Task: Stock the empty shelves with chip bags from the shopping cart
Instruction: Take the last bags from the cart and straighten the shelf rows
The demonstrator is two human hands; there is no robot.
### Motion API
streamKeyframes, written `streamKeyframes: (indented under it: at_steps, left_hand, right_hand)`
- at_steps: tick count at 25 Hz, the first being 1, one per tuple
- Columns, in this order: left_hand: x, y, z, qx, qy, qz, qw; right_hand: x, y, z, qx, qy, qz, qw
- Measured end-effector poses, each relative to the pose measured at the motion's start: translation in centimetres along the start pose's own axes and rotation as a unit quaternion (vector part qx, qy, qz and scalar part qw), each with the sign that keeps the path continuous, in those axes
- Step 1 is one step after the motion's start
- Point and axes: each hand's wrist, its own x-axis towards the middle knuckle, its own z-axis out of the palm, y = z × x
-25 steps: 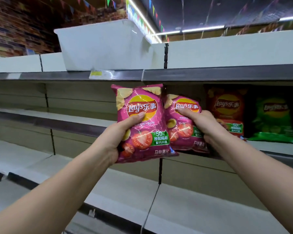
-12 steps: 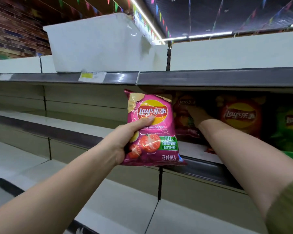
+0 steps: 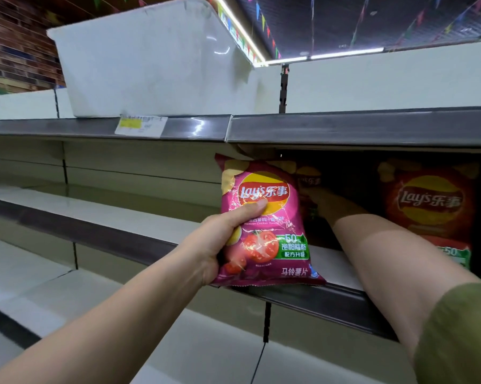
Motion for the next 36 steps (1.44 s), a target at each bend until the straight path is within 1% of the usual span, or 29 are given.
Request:
streamKeyframes:
  at_steps: [1,3,4,6,8,9,10,11,13,14,15,17,20,22,24,25,27,29,31,35,36]
  left_hand:
    - [0.6,0.0,-0.2,-0.010,-0.001,0.003,1.000]
    - [0.9,-0.3,-0.2,-0.010,-0.020,0.005,1.000]
    - [1.1,-0.2,-0.1,-0.010,-0.026,-0.001,1.000]
    - [1.7,0.1,0.3,-0.005,-0.040,-0.012,0.999]
    - [2.3,0.5,0.8,-0.006,-0.068,-0.026,0.997]
    - [2.5,0.7,1.1,-0.007,-0.082,-0.032,0.996]
    - [2.9,0.9,1.4,-0.010,-0.095,-0.038,0.995]
    - [3.2,1.1,1.6,-0.012,-0.104,-0.043,0.994]
    - [3.9,1.3,2.2,0.010,-0.122,-0.063,0.991]
    - [4.3,1.4,2.5,0.031,-0.133,-0.071,0.988]
    - [4.9,1.4,2.8,0.050,-0.142,-0.076,0.986]
    - [5.9,1.5,3.3,0.067,-0.142,-0.083,0.984]
    - [7.5,2.0,3.7,0.093,-0.094,-0.053,0.990]
    - [8.5,2.2,3.5,0.105,-0.063,0.004,0.992]
    - [9.3,2.2,3.2,0.086,-0.054,0.058,0.993]
    - [9.8,2.0,3.0,0.096,-0.054,0.077,0.991]
    - [10.6,1.4,2.9,0.169,-0.050,0.096,0.980]
    - [11.5,0.5,2.8,0.244,-0.046,0.101,0.964]
    - [12.4,-0.1,2.8,0.281,-0.043,0.102,0.953]
    - [13.3,-0.4,3.6,0.391,-0.027,0.120,0.912]
    - [13.1,-0.3,3.7,0.400,-0.024,0.121,0.908]
  right_hand:
    - [0.2,0.1,0.2,-0.007,0.002,0.003,1.000]
    - [-0.3,-0.3,0.6,0.007,0.041,-0.002,0.999]
    - [-1.6,-1.0,1.0,0.036,0.062,-0.013,0.997]
    - [-3.0,-1.8,0.6,0.094,0.076,-0.016,0.993]
    - [-5.5,-2.9,-0.3,0.175,0.122,-0.043,0.976]
    - [-7.0,-2.9,-0.9,0.209,0.113,-0.061,0.970]
    - [-8.5,-2.8,-1.1,0.185,0.098,-0.077,0.975]
    - [-10.3,-2.5,-1.4,0.151,0.063,-0.077,0.983]
    - [-12.6,-1.1,-1.6,0.111,-0.011,-0.031,0.993]
    - [-13.6,-0.5,-1.5,0.055,-0.037,-0.020,0.998]
    - [-14.2,0.1,-1.6,0.003,-0.044,-0.020,0.999]
    - [-14.0,0.4,-1.7,-0.045,0.000,-0.023,0.999]
    - [-12.2,0.0,-1.7,-0.013,0.069,-0.019,0.997]
    - [-10.5,-0.3,-1.2,-0.005,0.110,-0.061,0.992]
    - [-8.8,-0.2,-0.5,-0.007,0.132,-0.122,0.984]
    - [-7.8,0.1,-0.1,-0.022,0.136,-0.134,0.981]
    - [-5.9,0.8,0.5,-0.050,0.137,-0.133,0.980]
    - [-4.5,1.8,0.8,-0.052,0.129,-0.105,0.985]
    - [-3.6,2.5,0.7,-0.066,0.119,-0.082,0.987]
    - [-2.8,2.9,0.6,-0.095,0.119,-0.086,0.985]
    - [-2.8,2.8,0.4,-0.106,0.118,-0.079,0.984]
